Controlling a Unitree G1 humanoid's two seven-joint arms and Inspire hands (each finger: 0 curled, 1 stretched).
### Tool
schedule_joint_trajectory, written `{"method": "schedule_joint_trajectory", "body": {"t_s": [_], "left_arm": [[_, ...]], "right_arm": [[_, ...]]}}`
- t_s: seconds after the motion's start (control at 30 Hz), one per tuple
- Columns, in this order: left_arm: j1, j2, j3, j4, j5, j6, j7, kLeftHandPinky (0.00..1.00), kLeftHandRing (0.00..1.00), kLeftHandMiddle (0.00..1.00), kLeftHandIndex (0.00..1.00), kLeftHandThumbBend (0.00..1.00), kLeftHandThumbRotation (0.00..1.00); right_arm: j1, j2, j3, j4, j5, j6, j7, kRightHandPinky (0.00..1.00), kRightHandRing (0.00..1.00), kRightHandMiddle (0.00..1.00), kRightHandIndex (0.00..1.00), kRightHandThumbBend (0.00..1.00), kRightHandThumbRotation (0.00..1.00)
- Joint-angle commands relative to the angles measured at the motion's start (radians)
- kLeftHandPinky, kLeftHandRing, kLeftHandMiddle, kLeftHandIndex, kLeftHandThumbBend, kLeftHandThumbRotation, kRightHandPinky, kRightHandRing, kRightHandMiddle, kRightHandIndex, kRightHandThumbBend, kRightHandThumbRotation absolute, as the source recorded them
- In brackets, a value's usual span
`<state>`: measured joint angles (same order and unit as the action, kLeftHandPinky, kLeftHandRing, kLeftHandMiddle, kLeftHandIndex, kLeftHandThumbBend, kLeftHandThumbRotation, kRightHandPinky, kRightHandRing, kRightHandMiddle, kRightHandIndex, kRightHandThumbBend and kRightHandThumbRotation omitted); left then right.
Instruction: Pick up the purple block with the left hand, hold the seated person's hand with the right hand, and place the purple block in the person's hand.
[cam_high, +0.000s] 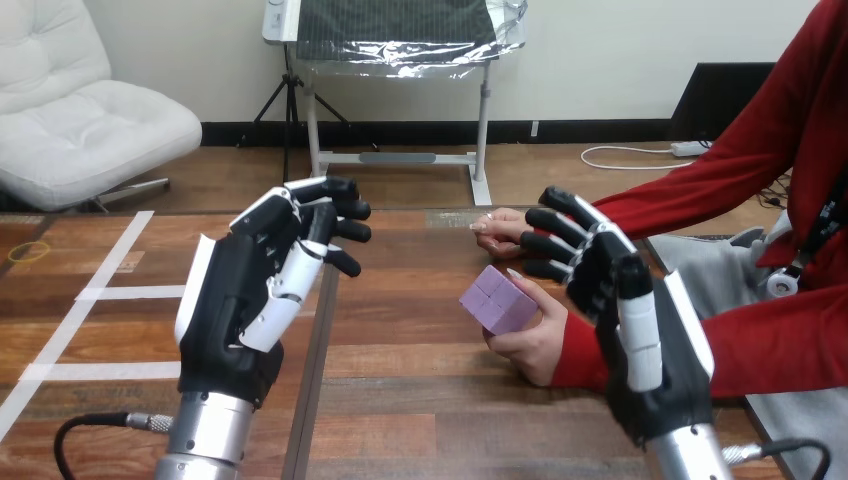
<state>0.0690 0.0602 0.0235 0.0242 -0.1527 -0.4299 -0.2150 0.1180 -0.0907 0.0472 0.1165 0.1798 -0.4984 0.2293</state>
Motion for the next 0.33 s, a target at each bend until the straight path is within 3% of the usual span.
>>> {"method": "schedule_joint_trajectory", "body": {"t_s": [0.0, 0.3], "left_arm": [[-0.037, -0.012, -0.004, -0.05, -0.015, -0.025, -0.003, 0.41, 0.59, 0.63, 0.64, 0.43, 0.65], [-0.041, -0.028, -0.011, -0.044, -0.01, -0.027, 0.009, 0.38, 0.58, 0.62, 0.66, 0.45, 0.71]], "right_arm": [[-0.012, 0.015, -0.003, -0.071, 0.023, -0.04, 0.017, 0.77, 0.82, 0.84, 0.87, 0.79, 1.0], [0.026, 0.027, -0.009, -0.102, 0.03, -0.033, 0.032, 0.78, 0.81, 0.83, 0.86, 0.77, 1.0]]}}
